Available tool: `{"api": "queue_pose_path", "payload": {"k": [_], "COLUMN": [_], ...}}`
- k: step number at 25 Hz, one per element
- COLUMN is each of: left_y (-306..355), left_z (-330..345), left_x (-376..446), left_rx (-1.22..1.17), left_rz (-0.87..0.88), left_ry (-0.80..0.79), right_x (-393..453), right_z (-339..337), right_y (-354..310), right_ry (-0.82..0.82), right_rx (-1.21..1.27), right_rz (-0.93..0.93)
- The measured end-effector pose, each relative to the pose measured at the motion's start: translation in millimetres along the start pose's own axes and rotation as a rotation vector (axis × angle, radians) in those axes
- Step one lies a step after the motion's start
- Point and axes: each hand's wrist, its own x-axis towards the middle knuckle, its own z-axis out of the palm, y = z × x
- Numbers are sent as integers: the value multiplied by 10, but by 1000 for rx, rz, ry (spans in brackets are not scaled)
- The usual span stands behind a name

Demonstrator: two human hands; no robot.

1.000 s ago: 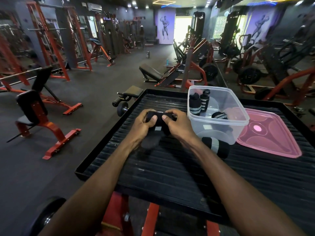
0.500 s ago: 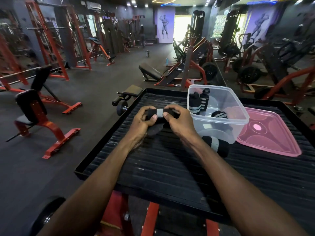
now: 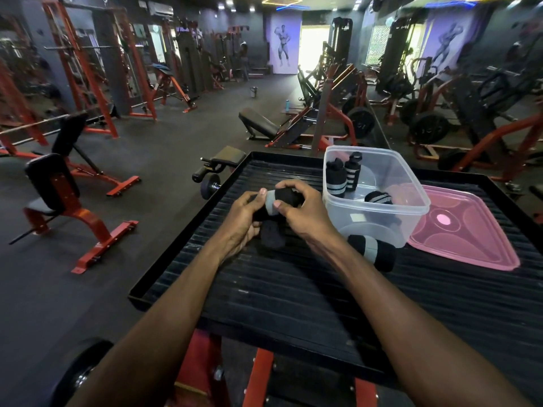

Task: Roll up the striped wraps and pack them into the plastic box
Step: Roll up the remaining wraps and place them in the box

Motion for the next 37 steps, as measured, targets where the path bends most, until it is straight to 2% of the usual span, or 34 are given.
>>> {"api": "queue_pose_path", "payload": {"k": [2, 7, 11, 14, 19, 23, 26, 31, 34, 37], "left_y": [-17, -33, 4, -15, -60, -32, -62, -105, -115, -132], "left_z": [-2, -43, -7, -17, -123, -60, -60, -119, -89, -86], "left_x": [13, 6, -7, 11, 25, 8, 14, 28, 24, 50], "left_rx": [15, 81, -2, 34, 234, 112, 177, 324, 266, 293], "left_rz": [34, 166, 99, 24, 224, 153, 161, 303, 234, 238], "left_ry": [16, 12, 13, 26, -24, -26, -40, -57, -85, -98], "right_x": [6, 25, 9, 3, -13, -29, -68, -44, -24, -12], "right_z": [19, 62, 60, 46, 74, 44, 26, 52, 72, 57], "right_y": [15, 59, 45, 38, 9, 13, -24, -5, 36, 31], "right_ry": [-25, -35, 9, -14, -35, -9, -45, -81, 2, -2], "right_rx": [-18, 100, 97, 71, 125, 91, 89, 195, 75, 10], "right_rz": [2, 191, 120, 122, 251, 150, 85, 224, 139, 104]}}
